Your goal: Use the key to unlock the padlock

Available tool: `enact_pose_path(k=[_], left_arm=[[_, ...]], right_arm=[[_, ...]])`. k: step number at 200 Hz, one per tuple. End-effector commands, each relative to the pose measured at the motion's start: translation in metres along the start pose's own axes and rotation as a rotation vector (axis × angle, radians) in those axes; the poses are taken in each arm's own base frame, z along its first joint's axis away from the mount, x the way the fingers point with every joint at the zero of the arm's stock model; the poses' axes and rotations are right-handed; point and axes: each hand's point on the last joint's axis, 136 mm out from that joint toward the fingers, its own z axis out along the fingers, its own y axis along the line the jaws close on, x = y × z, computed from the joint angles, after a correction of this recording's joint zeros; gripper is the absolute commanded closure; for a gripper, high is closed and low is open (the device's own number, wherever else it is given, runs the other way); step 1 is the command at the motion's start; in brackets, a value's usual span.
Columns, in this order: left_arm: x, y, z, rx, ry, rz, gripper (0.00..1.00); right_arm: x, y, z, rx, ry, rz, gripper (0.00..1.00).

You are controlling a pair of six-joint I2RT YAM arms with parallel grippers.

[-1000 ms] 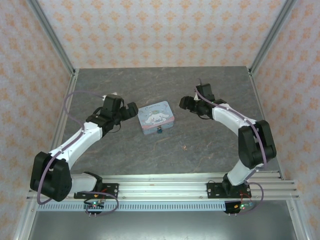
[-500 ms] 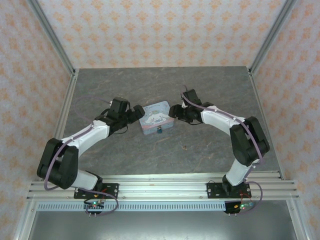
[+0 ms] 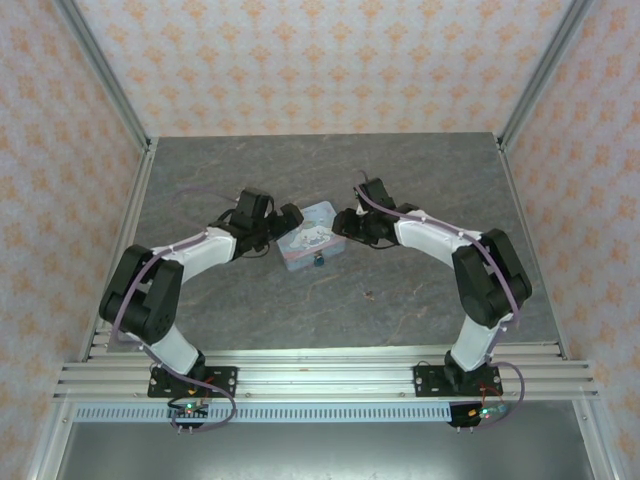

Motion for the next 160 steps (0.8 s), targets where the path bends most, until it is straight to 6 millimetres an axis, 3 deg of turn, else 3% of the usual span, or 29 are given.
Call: enact_pose_path(k=[1,67,92,122,160], left_arm=[[-0.015,-0.033,0.004,0.089,-0.026,-0.002,0.0],[-0.035,-0.06,0.026,0.118,-0.031,0.002,0.0],[-0.044,-0.062,0.027,0.094,-0.052,0.025,0.0],[-0.063,-0.052,0.016,0.027,-0.102,0.051,0.0],[-0.09,-0.022,-0.015,-0.018,-0.167,0.012,0.0]], right_arm=[[-0.005,0.011,0.005,-0.027,-0.001,0.011,0.54],[-0.02,0.025,0.01,-0.059,-0.028,0.042,0.54],[-0.029,0.025,0.004,-0.032,-0.055,0.028,0.46],[-0.039,0.014,-0.019,0.042,-0.136,0.002,0.32],[-0.039,-0.005,-0.057,0.087,-0.221,0.009,0.29]])
